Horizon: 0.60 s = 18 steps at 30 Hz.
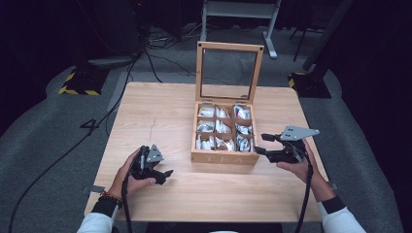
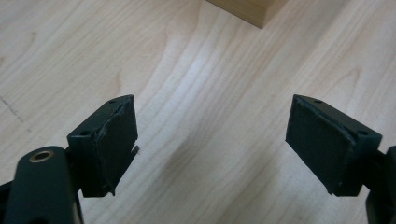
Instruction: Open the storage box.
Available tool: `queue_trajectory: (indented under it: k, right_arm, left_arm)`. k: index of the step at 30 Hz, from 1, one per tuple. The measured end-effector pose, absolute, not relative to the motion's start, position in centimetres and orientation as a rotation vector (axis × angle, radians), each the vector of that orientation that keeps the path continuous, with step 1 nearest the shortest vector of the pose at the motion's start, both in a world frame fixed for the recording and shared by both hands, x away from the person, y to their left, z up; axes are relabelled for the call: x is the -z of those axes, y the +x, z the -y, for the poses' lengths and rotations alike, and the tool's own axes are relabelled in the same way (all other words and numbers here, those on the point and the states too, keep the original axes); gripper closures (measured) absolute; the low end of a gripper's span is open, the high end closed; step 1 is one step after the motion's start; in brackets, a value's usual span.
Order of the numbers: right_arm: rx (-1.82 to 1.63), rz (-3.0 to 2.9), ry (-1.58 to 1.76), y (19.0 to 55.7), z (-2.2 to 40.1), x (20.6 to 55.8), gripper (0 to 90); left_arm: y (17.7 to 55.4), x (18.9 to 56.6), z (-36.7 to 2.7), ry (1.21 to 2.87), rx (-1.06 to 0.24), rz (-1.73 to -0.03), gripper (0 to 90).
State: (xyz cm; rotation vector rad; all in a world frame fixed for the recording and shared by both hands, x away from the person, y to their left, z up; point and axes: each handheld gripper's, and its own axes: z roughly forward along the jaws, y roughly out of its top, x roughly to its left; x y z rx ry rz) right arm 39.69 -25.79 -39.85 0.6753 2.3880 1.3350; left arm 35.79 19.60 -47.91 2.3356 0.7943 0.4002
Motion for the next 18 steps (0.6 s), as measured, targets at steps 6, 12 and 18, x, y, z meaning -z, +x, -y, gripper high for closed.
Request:
queue_trajectory:
  k: [6,12,18]
  right_arm:
    - [-1.321,-2.442,0.628,40.7,22.3,39.8,41.6]
    - [-1.298,-2.495,0.585,41.4,18.4,40.2,41.4]
    - [-1.262,-2.54,0.572,42.0,15.9,41.0,41.5]
  left_arm:
    - [35.0,48.7,-19.6,2.345,-0.391,-0.811,17.1]
    - [33.9,49.3,-20.2,2.354,-0.388,-0.803,17.0]
    - [33.5,49.8,-21.1,2.319,-0.371,-0.817,16.6]
